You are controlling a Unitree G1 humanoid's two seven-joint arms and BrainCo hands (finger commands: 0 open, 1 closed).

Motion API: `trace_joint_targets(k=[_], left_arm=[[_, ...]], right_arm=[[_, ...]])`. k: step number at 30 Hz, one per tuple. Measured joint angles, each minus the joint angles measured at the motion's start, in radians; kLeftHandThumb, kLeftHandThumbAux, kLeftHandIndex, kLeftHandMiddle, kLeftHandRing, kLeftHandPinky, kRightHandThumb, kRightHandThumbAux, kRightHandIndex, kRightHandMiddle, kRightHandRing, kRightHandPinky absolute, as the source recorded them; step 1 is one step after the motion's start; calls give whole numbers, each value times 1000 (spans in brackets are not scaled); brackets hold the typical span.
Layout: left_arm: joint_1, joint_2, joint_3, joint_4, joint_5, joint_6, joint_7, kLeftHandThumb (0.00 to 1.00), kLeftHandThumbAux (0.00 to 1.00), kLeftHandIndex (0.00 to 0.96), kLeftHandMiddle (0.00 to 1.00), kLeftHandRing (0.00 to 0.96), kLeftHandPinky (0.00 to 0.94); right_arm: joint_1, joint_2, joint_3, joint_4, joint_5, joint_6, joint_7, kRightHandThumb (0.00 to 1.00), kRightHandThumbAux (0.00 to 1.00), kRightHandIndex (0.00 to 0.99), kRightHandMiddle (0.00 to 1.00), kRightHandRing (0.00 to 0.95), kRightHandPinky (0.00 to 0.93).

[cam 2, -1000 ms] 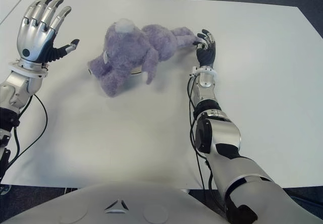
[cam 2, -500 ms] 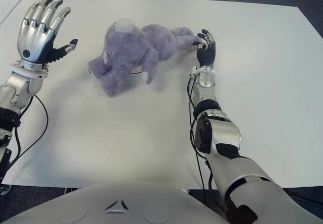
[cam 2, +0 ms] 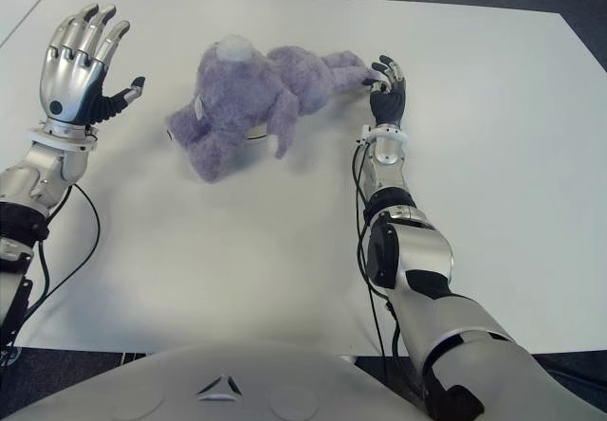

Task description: Put the doll into the plate.

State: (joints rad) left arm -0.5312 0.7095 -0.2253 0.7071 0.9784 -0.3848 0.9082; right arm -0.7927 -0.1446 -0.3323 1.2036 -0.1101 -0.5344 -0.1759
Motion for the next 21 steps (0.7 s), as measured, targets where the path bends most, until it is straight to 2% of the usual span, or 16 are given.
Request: trace_joint_targets(k=[4,9,15,21], left_arm=[[-39,-43,-15,76,-9,-5,5,196,622,74,0,0,0],[-88,-89,-31,173,-23,-17,7,120,640,98,0,0,0],[-153,-143,-35,301,-54,-23,6,120,655,113,0,0,0],[-201,-187,-35,403,-96,-30,-6,104,663,127,0,0,0]], right_arm=[[1,-2,0,0,0,0,0,991,848,176,222,370,124],[0,-1,0,0,0,0,0,950,858,171,224,331,96],[0,0,1,0,0,0,0,931,863,167,225,319,114],[-1,1,1,0,0,0,3,936,862,170,228,344,131]])
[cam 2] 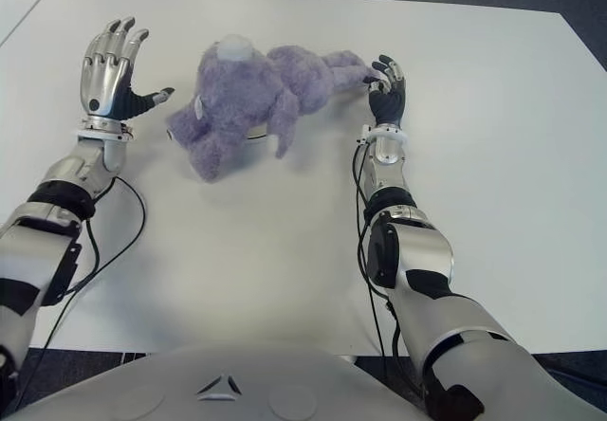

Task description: Put the doll into the plate.

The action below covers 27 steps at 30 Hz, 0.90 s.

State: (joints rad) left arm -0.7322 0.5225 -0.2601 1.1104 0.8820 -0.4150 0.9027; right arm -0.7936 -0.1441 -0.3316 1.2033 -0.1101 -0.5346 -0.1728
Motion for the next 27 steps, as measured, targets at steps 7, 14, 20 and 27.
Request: trace_joint_targets(k=[7,14,20,27], left_arm=[[-34,-38,-1,75,-32,0,-25,89,673,137,0,0,0],[-64,-67,-1,126,-63,4,-82,91,690,138,0,0,0],[-77,-81,-1,147,-72,11,-112,93,694,131,0,0,0],[-79,-87,-10,148,-78,15,-113,97,697,119,0,0,0]], right_arm=[[1,-1,-2,0,1,-1,3,972,856,173,227,344,112],[1,-2,-2,0,1,-1,3,940,874,167,221,301,106],[1,-2,-1,0,1,-1,3,939,879,167,220,291,105],[2,-2,-2,0,1,-1,3,919,881,170,226,270,99]])
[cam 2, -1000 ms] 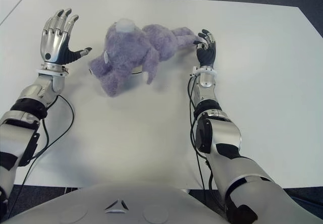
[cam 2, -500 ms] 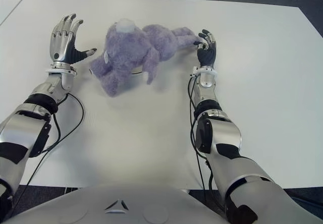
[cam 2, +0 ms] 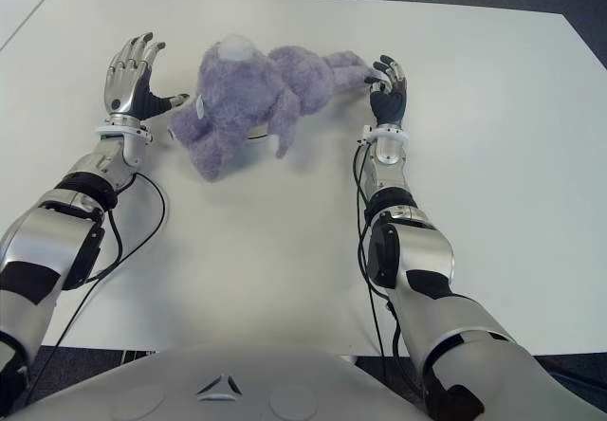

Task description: Put the doll into the plate.

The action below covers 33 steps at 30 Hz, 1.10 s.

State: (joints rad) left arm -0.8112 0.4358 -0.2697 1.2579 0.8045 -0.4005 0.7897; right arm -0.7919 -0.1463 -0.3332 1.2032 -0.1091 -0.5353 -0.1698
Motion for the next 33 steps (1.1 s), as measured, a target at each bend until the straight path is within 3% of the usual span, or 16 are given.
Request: trace_joint_targets(k=[3,8,18,24,33], left_arm=[[-1,0,-11,0,0,0,0,99,697,115,0,0,0],[-3,0,-24,0,0,0,0,107,694,108,0,0,0],[-4,1,-25,4,-9,5,-18,103,694,101,0,0,0],[-5,1,-25,6,-20,8,-23,94,694,104,0,0,0],[-4,0,-25,6,-22,11,-23,64,686,108,0,0,0]], right_arm=[[0,0,0,0,0,0,0,906,882,170,230,264,93],[0,0,0,0,0,0,0,958,861,177,228,341,120],[0,0,-2,0,1,0,5,980,874,176,233,306,130],[0,0,-2,0,1,-3,5,991,866,175,230,336,146],[1,0,-2,0,1,-3,6,981,868,171,231,310,112]])
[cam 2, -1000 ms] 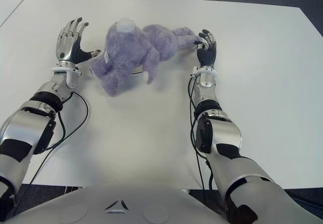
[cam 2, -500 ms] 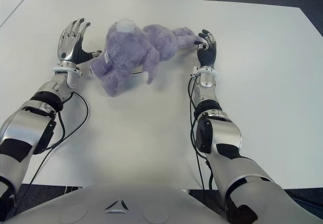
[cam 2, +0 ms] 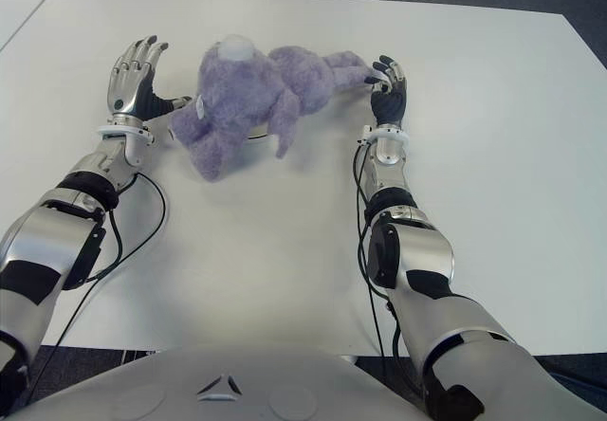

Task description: Put the doll into the plate.

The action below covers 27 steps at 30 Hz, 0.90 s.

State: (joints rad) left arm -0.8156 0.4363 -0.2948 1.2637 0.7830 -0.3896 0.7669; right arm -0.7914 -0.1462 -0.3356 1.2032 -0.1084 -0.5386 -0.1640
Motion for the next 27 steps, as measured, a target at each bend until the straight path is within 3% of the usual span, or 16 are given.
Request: trace_joint_targets(k=[16,27], left_arm=[[0,-21,4,10,-35,20,-30,73,684,123,0,0,21],[-2,-35,4,14,-62,49,-84,58,670,123,0,0,22]], right_arm=[[1,-2,0,0,0,0,0,989,859,174,219,355,129],[5,-9,1,0,0,-5,0,967,874,167,220,287,105]])
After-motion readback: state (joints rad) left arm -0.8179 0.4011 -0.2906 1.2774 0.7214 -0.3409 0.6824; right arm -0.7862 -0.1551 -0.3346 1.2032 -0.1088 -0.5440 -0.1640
